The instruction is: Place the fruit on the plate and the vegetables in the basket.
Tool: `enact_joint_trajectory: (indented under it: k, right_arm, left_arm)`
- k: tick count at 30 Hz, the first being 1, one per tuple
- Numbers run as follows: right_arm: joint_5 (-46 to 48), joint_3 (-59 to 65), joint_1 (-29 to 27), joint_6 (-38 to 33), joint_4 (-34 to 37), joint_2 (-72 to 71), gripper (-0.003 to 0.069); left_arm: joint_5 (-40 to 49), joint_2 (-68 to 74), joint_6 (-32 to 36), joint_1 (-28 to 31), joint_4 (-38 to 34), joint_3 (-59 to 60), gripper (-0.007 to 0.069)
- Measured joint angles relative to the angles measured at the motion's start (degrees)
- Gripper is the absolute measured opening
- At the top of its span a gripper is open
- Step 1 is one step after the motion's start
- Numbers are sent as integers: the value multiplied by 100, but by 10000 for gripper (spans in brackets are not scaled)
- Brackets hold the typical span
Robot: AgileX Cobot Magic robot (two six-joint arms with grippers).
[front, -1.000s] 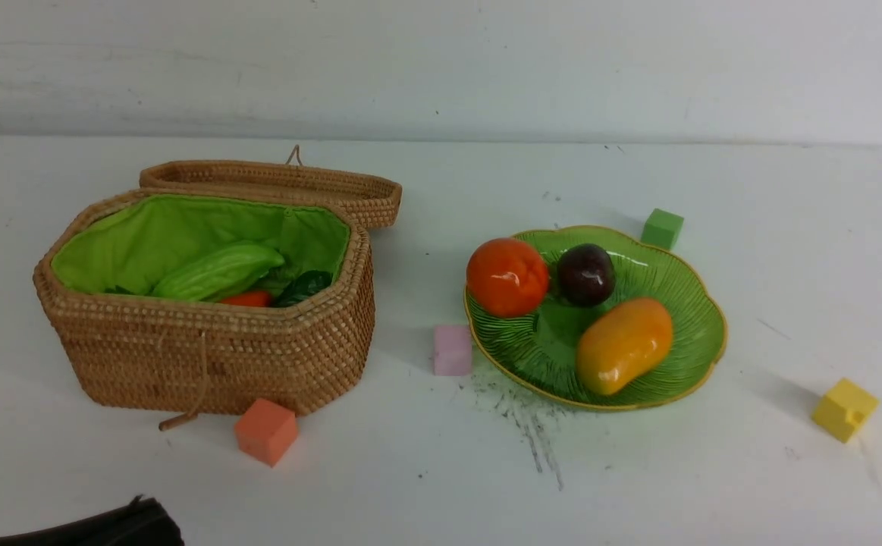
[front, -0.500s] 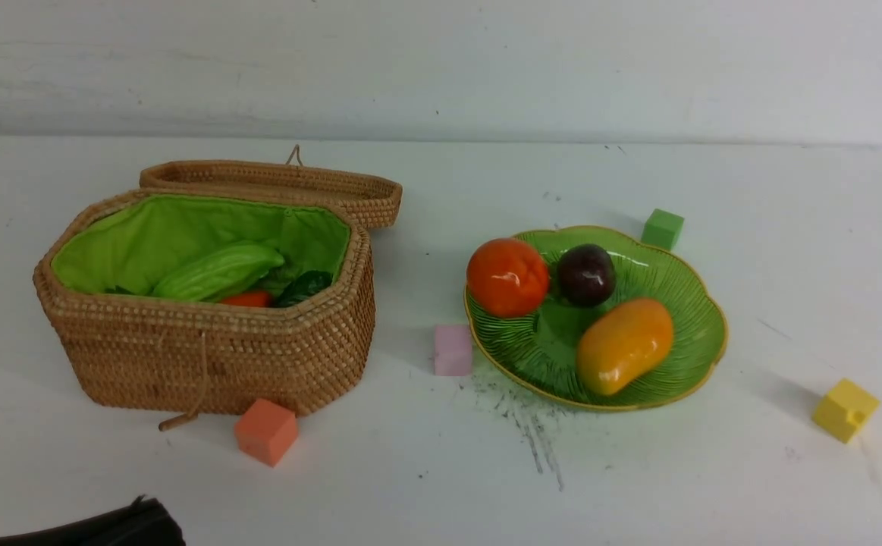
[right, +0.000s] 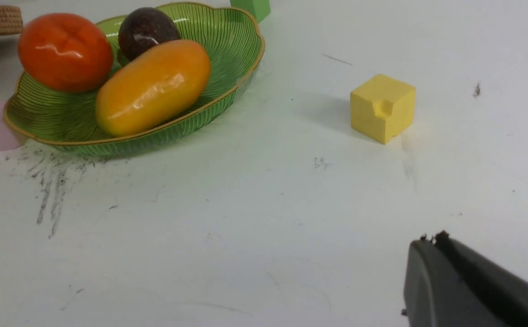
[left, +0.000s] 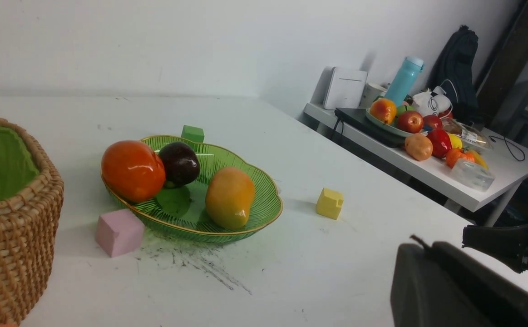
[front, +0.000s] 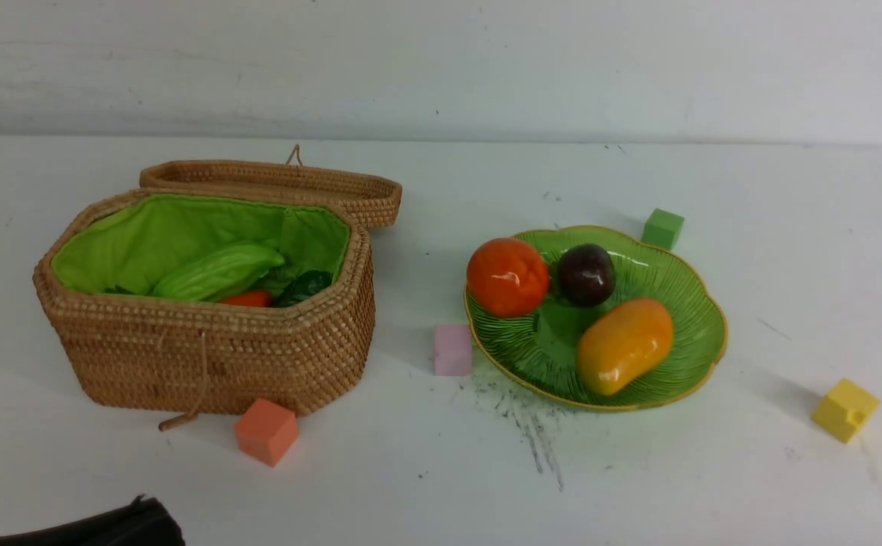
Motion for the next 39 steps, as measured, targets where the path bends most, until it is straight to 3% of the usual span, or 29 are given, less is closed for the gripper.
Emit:
enact_joint_trajectory:
  k: [7, 10, 11, 13, 15, 19, 22, 25, 30, 39]
  right_arm:
    - [0, 0, 0, 0, 0, 0, 0]
    - [0, 0, -5, 0, -4, 0, 3]
    - [0, 0, -5, 0, -4, 0, 5]
    - [-2, 0, -5, 0, -4, 0, 5]
    - [-2, 0, -5, 0, -4, 0, 8]
    - [-2, 0, -5, 0, -4, 0, 13]
    - [-2, 0, -5, 0, -4, 0, 17]
    - [-2, 0, -5, 0, -4, 0, 21]
    - [-2, 0, -5, 0, -4, 0, 24]
    - [-2, 0, -11, 0, -4, 0, 36]
  left_arm:
    - [136, 0, 6, 20, -57, 0, 15]
    - [550, -46, 345, 575, -824, 0, 4]
    - [631, -105, 664, 1100, -1228, 48, -1]
    - [574, -221, 1438, 1606, -1842, 168, -4]
    - [180, -459, 2688, 2494, -2694, 500, -6]
    - [-618, -1045, 4502, 3504, -4131, 1131, -6]
    - [-703, -1500, 5360, 3973, -4691, 1463, -6]
    - [-120, -1551, 5582, 4238, -4814, 1493, -8]
    - [1651, -1551, 5629, 4353, -4823, 1534, -13]
    - [1701, -1551, 5362, 4360, -4856, 1534, -13]
